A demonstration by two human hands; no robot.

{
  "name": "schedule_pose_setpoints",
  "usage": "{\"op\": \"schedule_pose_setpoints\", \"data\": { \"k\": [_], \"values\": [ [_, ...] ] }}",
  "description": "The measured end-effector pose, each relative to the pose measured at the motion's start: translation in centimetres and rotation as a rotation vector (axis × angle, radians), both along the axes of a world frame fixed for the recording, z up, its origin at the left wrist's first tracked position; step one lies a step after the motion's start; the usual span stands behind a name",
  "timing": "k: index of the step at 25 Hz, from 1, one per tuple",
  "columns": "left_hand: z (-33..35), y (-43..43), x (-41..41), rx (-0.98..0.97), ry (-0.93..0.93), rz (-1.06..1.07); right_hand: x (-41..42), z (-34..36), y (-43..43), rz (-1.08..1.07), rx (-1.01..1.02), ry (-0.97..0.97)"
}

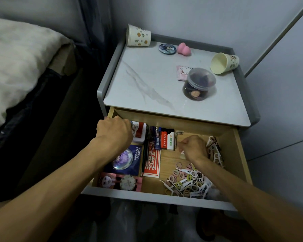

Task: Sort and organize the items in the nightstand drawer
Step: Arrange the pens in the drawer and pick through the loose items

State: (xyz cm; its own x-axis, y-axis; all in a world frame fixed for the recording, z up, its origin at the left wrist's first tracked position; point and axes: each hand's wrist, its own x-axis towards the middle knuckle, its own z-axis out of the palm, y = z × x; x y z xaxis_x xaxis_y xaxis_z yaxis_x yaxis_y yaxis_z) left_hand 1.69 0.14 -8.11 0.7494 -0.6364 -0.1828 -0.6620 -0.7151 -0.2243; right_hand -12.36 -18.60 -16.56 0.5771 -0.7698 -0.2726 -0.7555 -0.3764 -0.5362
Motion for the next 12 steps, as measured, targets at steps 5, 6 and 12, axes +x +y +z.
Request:
{"op": "schedule_pose_setpoints", "data": {
  "k": [5,6,12],
  "values": [
    [-0.4,0.0,0.2,0.005,-0.010,-0.005,0.2,-0.7,-0.4,-0.012,-0.004,-0.184],
    [-0.4,0.1,0.3,0.008,-0.014,-0.005,0.3,-0.8,-0.5,-0.017,0.016,-0.199],
    [-0.2,-0.1,0.2,0.010,-0.009,0.005,0.8,-1.3,-1.0,-0.035,0.055,-0.256]
  ]
}}
